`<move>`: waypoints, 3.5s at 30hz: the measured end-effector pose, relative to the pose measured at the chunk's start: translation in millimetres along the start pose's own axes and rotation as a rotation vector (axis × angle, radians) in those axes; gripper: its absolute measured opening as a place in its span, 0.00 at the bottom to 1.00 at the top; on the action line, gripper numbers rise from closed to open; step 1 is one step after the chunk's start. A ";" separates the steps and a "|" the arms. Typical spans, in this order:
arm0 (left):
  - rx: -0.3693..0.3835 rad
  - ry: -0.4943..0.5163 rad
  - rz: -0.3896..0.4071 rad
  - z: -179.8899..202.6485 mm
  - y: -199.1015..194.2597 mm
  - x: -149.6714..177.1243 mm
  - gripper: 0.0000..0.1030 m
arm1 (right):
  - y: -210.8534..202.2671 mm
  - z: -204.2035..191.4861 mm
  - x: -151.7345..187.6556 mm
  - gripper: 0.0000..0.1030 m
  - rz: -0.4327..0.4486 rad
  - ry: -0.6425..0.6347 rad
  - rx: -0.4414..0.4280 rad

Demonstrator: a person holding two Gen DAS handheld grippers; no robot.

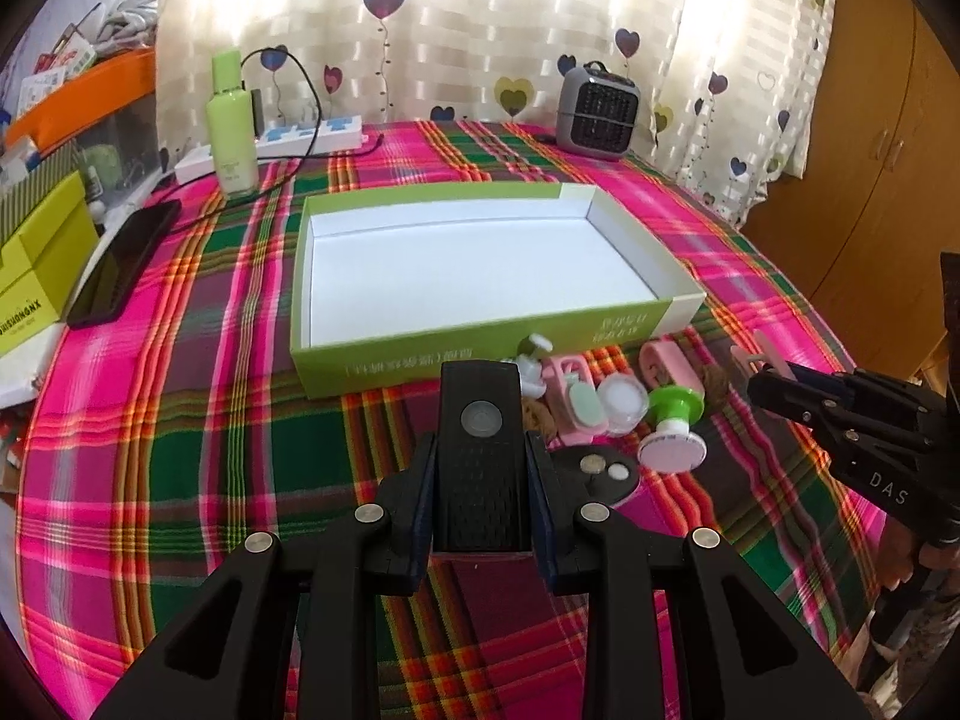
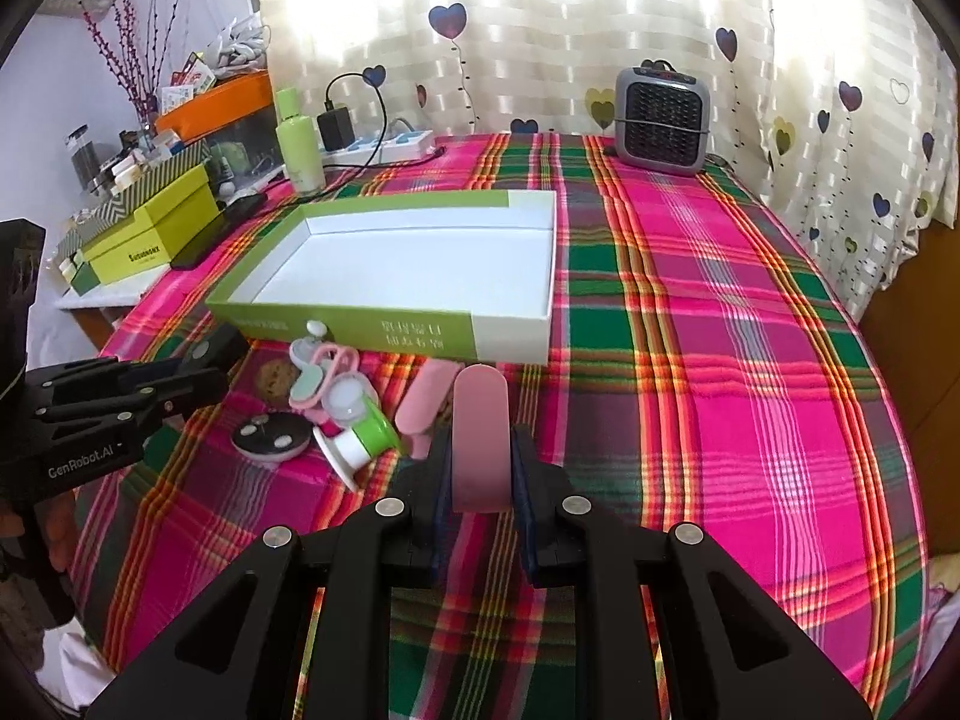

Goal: Organize objects
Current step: 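Carry the pink clip with the right tool into the white tray while the left tool carries the black device, then open the left tool to drop the black device while the right tool releases the pink clip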

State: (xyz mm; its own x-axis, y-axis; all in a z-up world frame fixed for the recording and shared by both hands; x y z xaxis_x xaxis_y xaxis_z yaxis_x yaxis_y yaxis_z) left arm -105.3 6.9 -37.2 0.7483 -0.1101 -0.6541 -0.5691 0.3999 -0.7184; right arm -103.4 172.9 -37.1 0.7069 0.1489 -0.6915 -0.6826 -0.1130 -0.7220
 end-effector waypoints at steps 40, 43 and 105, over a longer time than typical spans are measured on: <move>0.020 -0.087 -0.026 -26.9 84.3 -102.9 0.25 | 106.6 -19.9 -98.9 0.18 -0.091 -0.025 -0.041; 0.014 -0.084 -0.037 -29.3 92.2 -105.3 0.25 | 114.9 -19.5 -102.0 0.18 -0.104 -0.028 -0.033; -0.039 -0.100 -0.030 -34.1 88.2 -104.8 0.44 | 120.8 -14.4 -103.1 0.44 -0.094 -0.049 0.036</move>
State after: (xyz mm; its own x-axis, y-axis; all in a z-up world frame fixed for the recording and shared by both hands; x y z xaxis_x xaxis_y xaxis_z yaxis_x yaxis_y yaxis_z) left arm -245.6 22.7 -40.0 0.7943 -0.0295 -0.6068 -0.5575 0.3616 -0.7473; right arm -256.1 129.7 -53.3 0.7589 0.2054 -0.6180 -0.6202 -0.0613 -0.7820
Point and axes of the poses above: each gripper's, at about its wrist camera, not at the fingertips, and y roughly the way its jaws point, z to its right, x to its underside, the point moved 10 cm from there along y, roughly the way its jaws point, and after that the axes turned 9 degrees about x, right-handed, at the moved point
